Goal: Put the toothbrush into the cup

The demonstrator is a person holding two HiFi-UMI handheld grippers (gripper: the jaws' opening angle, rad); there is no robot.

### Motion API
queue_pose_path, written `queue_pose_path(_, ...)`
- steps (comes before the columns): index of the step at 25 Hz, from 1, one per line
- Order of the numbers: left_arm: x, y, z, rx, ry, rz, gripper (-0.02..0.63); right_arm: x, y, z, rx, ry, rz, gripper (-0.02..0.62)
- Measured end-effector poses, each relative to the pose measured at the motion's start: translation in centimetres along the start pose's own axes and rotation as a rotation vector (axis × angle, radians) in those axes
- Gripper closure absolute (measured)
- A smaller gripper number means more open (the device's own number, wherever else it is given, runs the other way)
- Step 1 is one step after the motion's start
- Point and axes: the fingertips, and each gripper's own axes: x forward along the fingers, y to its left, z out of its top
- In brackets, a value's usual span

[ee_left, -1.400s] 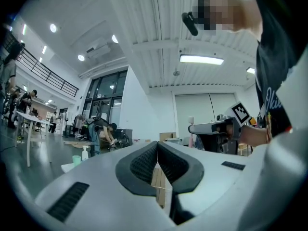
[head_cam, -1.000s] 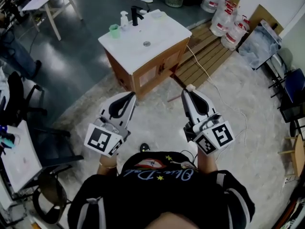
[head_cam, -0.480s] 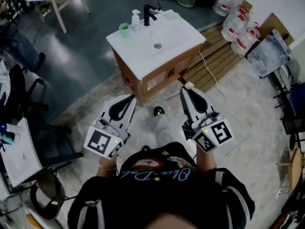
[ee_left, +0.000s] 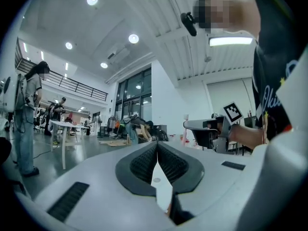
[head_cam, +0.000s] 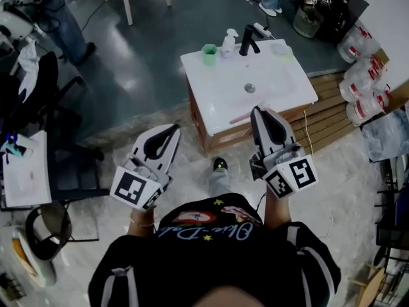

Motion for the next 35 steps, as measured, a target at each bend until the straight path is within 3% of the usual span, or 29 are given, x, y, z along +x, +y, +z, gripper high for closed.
queue_pose_path(9,6.7,4.0,-0.4,-0.034,0.034,0.126,0.604,7.5,-7.5,-0.1,0.015,0.018,0.084,0.586)
queue_pose_path(19,11.8,6.8,-0.7,-0.022,0.038,0.215,0.604,13.6,-11.8,-0.8,-0.001,0.020,0.178,0.587)
queue_pose_path(28,9.2,10.9,-2.2,-0.061,0.057,0.324,0.604,19.5,-10.7,-2.8,-0.070,0.040,0.218,0.586)
queue_pose_path(35,10.1,15.0,-2.3,-0.074,0.046,0.313,0.603,23.8,-10.8,-4.3,-0.111,0.075,0.191,0.586)
